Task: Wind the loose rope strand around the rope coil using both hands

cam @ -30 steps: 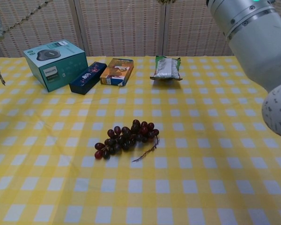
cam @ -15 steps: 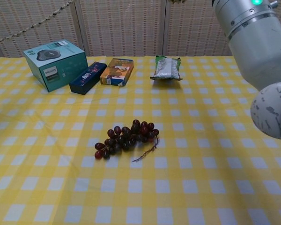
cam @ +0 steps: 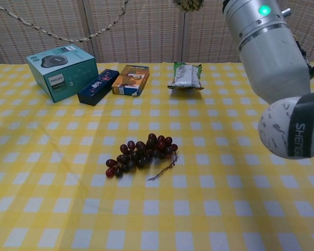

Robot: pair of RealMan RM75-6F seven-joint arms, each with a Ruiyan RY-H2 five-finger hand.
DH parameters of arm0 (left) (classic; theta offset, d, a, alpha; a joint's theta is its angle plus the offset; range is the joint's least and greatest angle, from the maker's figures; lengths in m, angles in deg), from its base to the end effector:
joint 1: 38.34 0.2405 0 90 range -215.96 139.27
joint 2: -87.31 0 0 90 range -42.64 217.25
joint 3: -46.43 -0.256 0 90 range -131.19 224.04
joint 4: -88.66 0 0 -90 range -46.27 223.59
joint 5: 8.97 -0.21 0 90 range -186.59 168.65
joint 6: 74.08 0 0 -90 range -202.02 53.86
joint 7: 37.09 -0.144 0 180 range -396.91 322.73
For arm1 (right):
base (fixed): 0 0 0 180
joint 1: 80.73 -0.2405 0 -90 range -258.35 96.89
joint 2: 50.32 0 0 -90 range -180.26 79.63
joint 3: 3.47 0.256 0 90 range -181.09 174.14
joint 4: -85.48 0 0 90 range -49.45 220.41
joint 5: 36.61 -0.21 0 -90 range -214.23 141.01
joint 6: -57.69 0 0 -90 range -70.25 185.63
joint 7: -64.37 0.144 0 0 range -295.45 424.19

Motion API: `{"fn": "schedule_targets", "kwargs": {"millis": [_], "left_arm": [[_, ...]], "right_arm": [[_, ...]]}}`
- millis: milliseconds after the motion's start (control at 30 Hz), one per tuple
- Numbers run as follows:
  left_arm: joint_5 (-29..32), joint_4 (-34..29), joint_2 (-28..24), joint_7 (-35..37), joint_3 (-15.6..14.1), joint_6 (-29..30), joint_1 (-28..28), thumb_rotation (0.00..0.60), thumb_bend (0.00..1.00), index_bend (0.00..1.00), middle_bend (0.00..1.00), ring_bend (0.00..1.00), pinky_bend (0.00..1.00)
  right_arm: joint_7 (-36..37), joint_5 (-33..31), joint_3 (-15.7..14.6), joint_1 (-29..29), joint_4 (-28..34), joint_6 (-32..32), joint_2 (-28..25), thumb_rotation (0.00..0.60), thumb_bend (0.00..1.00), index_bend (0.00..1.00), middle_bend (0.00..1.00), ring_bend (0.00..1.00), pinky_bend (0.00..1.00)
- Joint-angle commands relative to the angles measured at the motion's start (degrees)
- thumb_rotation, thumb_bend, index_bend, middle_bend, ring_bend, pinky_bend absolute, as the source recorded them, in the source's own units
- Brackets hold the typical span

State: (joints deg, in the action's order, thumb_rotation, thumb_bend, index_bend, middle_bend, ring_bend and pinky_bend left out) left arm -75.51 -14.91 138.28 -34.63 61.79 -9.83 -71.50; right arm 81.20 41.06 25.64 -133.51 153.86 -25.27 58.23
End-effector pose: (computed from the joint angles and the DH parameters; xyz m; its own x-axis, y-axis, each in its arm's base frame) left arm -0.1789 0.3416 0.2100 0.2826 -0.0067 0.9592 0.9367 -0.2136 -0.2775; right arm -0.0158 -0.3836 0.0218 -0.4853 0.0864 0.8701 -0.7406 -0.5696 -0.3565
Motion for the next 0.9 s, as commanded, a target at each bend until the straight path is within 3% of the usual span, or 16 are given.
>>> {"fn": "schedule_targets", "kwargs": {"millis": [33,400,900], "left_arm": [[-3.3,-1.0,0.0,-0.7,0.9,2.5,0.3,0.6,0.38,0.75,1.0,1.0,1.0],[-14.8,0.5,3.7,2.6,4.4,9.7,-2.5,0.6,0.38,0.75,1.0,1.0,1.0],[-18.2,-1.0,6.7,4.8,7.2,7.7,-8.8,0.6,0.38,0.75,1.0,1.0,1.0]], "right_arm": [[-1.2,-0.7,0.1,-0.4,-0.3,0.8,0.3,0.6,0.36,0.86,0.69,0.59,0.65],[-9.2,-2.1,-1.7,-1.6,2.6,6.6,-1.4,0.6,0.36,0.87,0.7,0.59,0.65],[-14.1,-3.4,-1.1,-4.3,3.0,10.3,-0.8,0.6,0.35,0.87,0.7,0.59,0.65]]}}
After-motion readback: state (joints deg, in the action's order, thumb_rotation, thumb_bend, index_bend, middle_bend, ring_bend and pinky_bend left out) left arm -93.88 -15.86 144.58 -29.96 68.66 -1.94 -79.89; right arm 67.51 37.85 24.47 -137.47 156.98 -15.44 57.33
